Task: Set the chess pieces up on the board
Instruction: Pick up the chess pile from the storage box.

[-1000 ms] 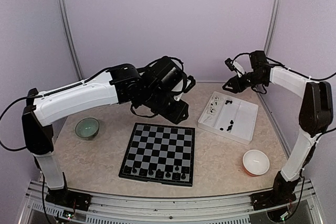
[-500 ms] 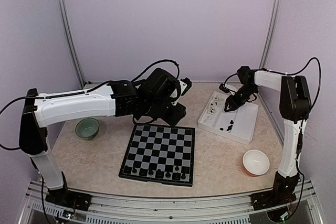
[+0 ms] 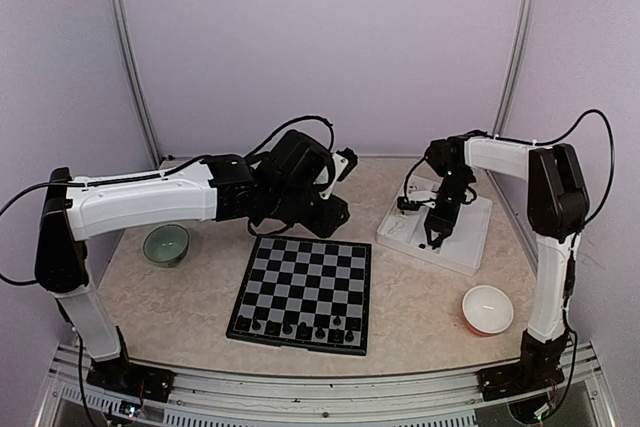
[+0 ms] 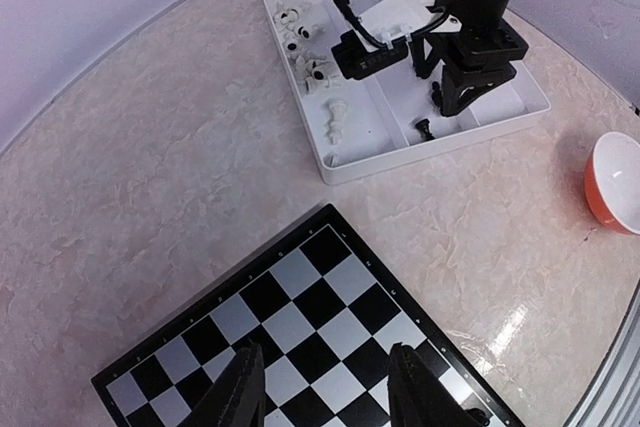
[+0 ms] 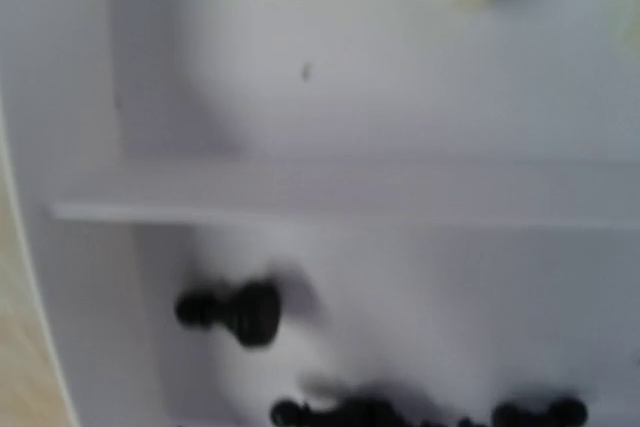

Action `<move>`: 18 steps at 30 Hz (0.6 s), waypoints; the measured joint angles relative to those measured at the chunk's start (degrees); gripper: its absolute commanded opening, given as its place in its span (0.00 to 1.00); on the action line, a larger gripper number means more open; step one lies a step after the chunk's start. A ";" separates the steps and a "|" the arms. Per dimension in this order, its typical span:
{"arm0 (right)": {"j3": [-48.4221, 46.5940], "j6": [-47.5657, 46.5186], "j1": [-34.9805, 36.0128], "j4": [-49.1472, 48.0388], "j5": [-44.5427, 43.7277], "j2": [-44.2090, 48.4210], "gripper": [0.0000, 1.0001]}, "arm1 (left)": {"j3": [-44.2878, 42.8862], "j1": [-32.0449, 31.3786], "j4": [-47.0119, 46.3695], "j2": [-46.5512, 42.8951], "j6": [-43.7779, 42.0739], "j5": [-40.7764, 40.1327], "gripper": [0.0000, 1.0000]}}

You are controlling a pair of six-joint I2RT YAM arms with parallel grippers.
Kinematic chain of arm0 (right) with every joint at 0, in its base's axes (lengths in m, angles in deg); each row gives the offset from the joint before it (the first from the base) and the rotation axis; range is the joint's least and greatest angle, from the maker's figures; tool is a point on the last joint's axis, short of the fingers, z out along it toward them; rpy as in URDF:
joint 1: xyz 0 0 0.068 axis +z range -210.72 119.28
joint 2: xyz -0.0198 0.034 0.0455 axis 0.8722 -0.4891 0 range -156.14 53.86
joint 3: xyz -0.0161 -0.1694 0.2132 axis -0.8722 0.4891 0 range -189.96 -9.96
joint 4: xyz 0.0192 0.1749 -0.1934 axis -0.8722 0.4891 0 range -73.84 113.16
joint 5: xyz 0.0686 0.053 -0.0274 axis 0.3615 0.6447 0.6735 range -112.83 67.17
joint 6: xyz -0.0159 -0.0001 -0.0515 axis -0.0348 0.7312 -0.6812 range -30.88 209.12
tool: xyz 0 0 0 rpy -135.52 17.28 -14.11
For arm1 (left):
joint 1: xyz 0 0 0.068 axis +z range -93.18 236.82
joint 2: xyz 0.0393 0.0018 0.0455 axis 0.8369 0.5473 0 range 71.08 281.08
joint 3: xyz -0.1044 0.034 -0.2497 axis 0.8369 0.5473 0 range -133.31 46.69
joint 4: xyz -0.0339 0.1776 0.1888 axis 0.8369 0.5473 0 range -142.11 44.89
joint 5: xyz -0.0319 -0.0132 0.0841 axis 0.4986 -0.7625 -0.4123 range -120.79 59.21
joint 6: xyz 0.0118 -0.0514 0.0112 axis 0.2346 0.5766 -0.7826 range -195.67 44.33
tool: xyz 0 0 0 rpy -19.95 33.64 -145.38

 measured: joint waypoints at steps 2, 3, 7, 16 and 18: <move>0.02 -1.44 0.68 0.81 -2.75 -0.09 0.60 | 0.46 0.00 -0.22 -0.50 0.04 0.42 0.43; 0.02 -2.14 1.05 1.14 -4.26 -0.13 0.60 | 0.70 0.00 -0.37 -0.74 0.11 0.52 0.43; 0.00 -3.82 1.44 2.14 -8.24 -0.92 0.59 | 2.08 0.00 -0.85 -1.84 0.37 0.85 0.43; -0.61 -4.52 1.70 2.54 -9.79 -4.96 0.44 | 2.67 0.00 -1.38 -2.49 0.83 1.38 0.43; -0.83 -4.33 1.70 2.12 -9.84 -5.11 0.39 | 2.67 0.00 -1.62 -2.49 1.05 1.60 0.43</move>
